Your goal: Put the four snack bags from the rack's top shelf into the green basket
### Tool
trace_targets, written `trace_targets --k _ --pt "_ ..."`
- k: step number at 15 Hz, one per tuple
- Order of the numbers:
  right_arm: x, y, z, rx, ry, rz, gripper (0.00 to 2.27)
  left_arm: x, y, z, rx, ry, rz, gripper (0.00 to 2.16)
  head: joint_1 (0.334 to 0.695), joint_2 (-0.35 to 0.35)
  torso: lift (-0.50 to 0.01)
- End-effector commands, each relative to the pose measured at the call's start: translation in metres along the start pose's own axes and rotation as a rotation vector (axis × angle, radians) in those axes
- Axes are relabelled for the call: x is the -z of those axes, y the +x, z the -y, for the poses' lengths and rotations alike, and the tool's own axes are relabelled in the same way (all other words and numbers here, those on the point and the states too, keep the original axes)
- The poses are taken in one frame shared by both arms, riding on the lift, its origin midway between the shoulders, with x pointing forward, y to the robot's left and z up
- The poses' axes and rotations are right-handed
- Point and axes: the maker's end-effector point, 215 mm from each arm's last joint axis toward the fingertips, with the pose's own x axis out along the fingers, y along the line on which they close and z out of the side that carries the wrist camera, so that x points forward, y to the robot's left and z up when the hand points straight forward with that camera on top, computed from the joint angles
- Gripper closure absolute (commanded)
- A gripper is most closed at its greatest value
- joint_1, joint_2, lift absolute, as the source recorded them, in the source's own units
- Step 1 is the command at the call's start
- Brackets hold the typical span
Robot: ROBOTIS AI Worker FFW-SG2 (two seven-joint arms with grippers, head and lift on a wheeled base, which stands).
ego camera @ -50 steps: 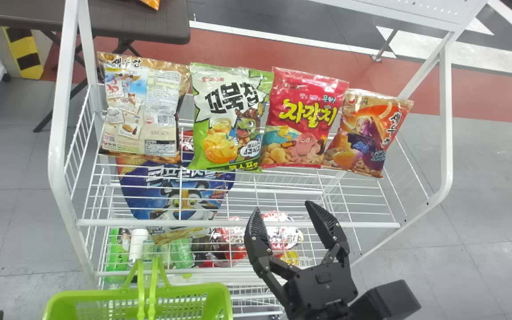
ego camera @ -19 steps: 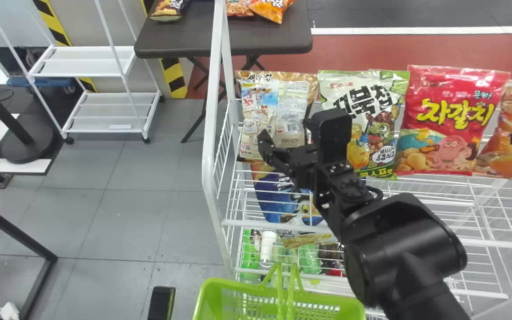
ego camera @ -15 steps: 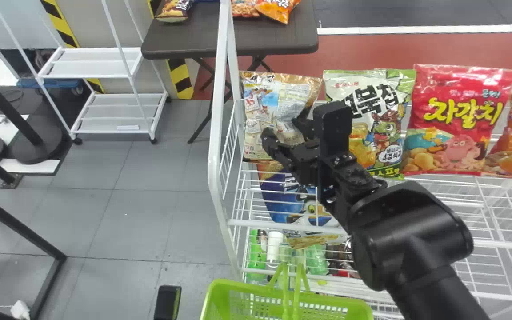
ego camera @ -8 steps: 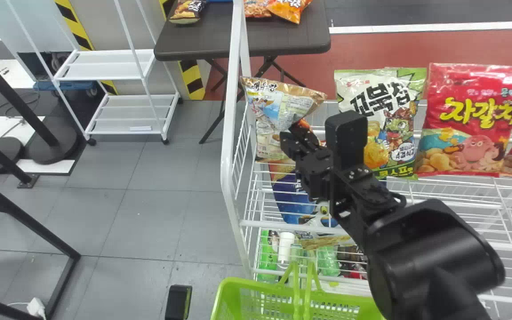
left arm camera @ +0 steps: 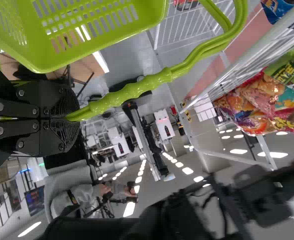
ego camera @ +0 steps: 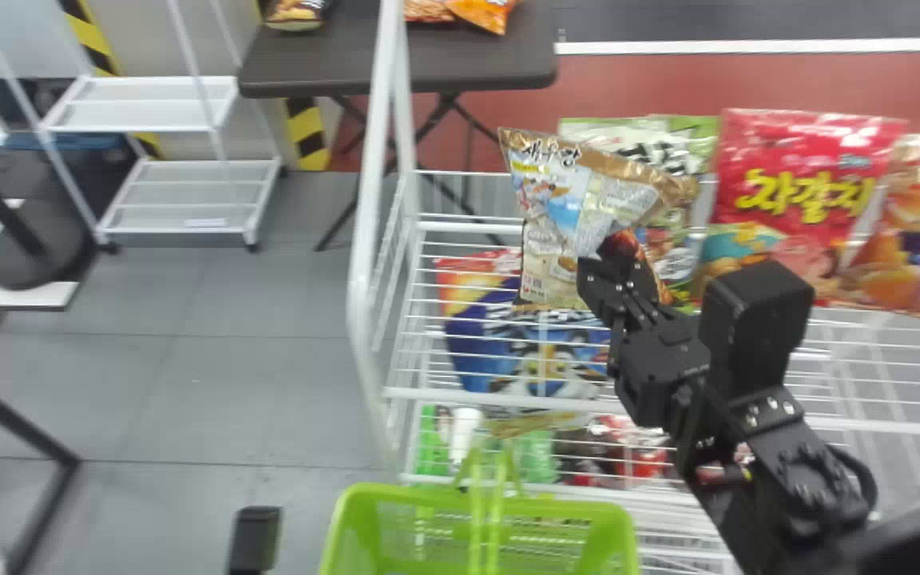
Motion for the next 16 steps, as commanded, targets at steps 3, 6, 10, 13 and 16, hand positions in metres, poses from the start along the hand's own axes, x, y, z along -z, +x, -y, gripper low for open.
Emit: trace_targets --k 3,6,10,13,16 --pt "0.021 -0.087 0.024 0.036 0.014 -0.122 2.01 -0.01 0.003 0.01 0.01 0.03 0.012 2.12 0.695 -0.174 0.0" --pt "0.076 -0.124 0.011 -0.02 0.054 -0.349 2.01 -0.015 0.001 0.013 0.006 0.04 0.035 2.12 0.695 -0.238 0.0" --pt "0.17 -0.156 -0.028 -0.097 0.203 -0.61 2.01 -0.019 0.002 0.017 0.016 0.061 0.048 2.12 0.695 -0.278 0.0" --pt "0.218 -0.162 -0.061 -0.174 0.344 -0.713 2.01 -0.017 0.002 0.018 0.018 0.063 0.049 2.12 0.695 -0.26 0.0" --pt "0.22 -0.154 -0.095 -0.268 0.448 -0.704 2.01 -0.016 0.003 0.02 0.022 0.064 0.046 2.12 0.695 -0.194 0.0"
